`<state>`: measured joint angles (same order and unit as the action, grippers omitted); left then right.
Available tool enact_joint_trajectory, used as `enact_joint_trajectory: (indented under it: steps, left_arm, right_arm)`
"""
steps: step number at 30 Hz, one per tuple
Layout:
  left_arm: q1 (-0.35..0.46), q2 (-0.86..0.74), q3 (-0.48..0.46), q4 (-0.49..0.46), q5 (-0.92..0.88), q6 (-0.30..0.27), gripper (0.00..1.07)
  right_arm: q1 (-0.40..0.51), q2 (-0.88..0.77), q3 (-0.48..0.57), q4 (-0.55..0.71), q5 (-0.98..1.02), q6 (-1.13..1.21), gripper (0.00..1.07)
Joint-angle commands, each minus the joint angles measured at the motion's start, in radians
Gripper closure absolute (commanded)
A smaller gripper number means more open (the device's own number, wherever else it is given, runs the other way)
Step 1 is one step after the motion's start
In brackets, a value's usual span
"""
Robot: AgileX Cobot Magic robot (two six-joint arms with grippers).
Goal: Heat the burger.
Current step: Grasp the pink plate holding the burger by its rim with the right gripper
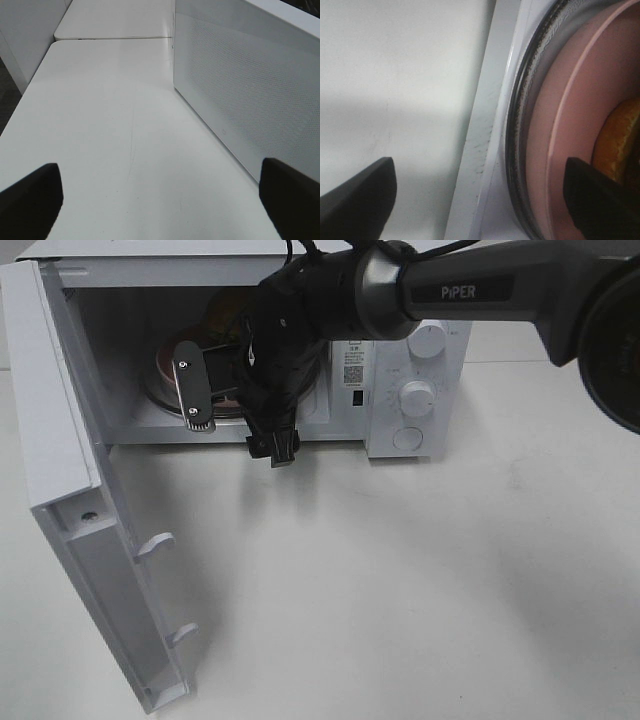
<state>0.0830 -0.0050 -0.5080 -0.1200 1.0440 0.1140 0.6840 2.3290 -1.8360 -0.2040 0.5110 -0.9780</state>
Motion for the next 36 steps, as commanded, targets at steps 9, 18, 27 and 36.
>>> enact_joint_trajectory:
  steps: [9,18,27,36]
  left_arm:
    - [0.001,-0.02,0.006,-0.008,-0.003,-0.007,0.07]
    - [0.001,-0.02,0.006,-0.009,-0.003,-0.007,0.07]
    - [0.001,-0.02,0.006,-0.009,-0.003,-0.007,0.07]
    - [0.001,-0.02,0.006,-0.009,-0.003,-0.007,0.07]
  right_arm:
    - [-0.03,0.078,-0.106,-0.005,-0.007,0.02,0.23]
    - [-0.038,0.125,-0.137,0.018,-0.035,0.012,0.25]
    - [-0.049,0.164,-0.183,0.039,-0.04,0.009,0.27]
    - [-0.065,0.168,-0.186,0.035,-0.044,-0.001,0.31]
